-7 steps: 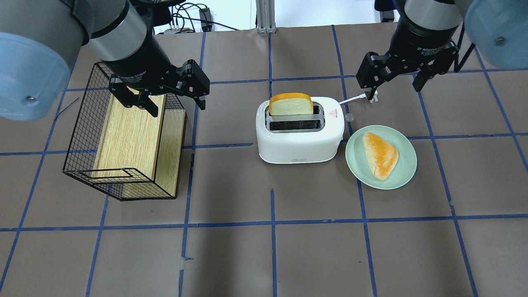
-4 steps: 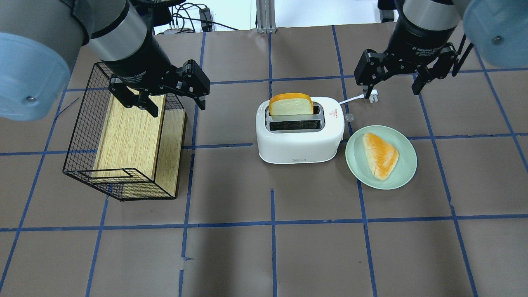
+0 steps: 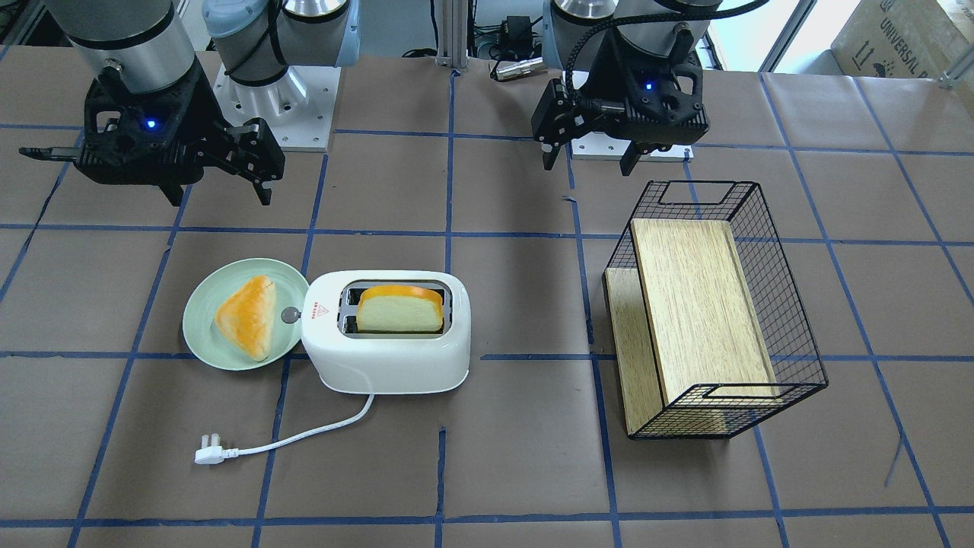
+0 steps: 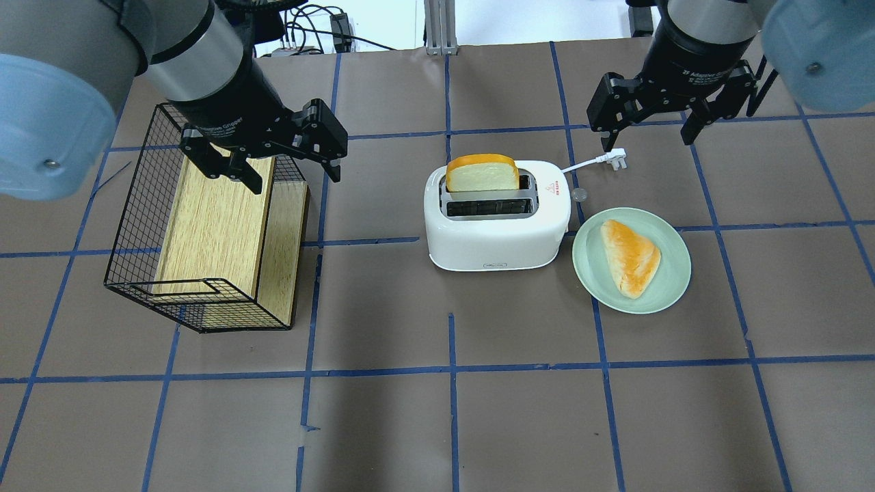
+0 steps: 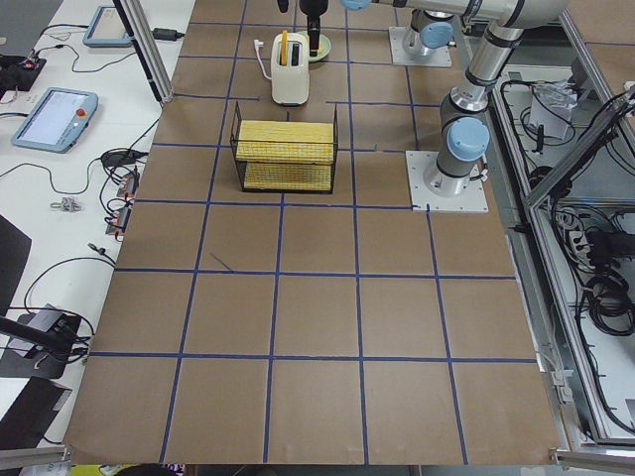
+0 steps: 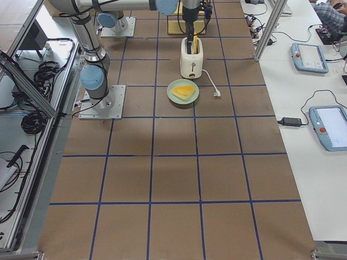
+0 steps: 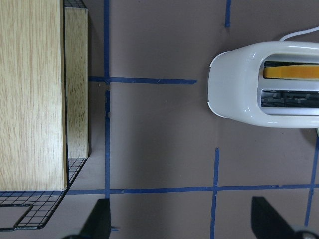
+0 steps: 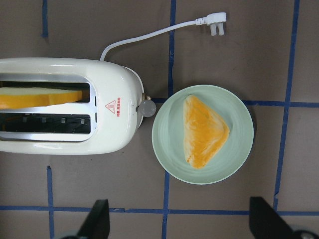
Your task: Press toaster with right arm
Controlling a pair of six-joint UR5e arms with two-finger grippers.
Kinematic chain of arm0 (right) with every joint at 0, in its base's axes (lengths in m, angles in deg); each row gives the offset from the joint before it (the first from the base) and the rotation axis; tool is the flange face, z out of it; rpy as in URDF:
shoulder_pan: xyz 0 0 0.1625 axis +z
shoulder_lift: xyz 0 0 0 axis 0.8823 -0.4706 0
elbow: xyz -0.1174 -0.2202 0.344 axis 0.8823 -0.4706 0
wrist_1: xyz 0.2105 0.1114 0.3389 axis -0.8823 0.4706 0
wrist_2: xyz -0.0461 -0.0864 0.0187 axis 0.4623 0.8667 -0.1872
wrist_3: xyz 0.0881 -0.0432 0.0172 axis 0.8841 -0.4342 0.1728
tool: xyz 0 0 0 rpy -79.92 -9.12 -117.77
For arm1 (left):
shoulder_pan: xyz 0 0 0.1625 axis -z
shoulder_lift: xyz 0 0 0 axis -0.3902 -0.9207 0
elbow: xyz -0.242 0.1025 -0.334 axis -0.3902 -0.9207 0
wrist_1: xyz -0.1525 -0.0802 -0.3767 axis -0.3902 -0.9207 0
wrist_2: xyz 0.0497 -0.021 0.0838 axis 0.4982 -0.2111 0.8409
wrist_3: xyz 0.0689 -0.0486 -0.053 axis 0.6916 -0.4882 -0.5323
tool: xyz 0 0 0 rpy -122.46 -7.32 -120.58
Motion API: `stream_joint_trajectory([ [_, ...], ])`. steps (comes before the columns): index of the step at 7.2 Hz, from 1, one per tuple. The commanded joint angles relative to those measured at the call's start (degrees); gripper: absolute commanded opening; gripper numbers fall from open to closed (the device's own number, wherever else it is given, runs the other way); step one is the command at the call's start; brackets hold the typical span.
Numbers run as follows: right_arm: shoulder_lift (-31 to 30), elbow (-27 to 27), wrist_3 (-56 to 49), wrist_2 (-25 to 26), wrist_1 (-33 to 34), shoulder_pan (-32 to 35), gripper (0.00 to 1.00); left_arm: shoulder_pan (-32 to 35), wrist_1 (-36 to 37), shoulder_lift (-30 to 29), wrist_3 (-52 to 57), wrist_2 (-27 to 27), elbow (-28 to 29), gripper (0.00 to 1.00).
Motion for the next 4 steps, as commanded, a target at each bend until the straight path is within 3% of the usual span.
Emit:
stream_joint_trajectory([
  [1, 0.0, 0.1, -0.1, -0.1, 0.4, 0.0, 1.0, 0.0, 0.0, 0.0, 0.0, 0.0, 0.0, 1.0],
  [4, 0.0, 0.1, -1.5, -0.1, 0.7, 0.0, 1.0, 0.0, 0.0, 0.0, 0.0, 0.0, 0.0, 1.0],
])
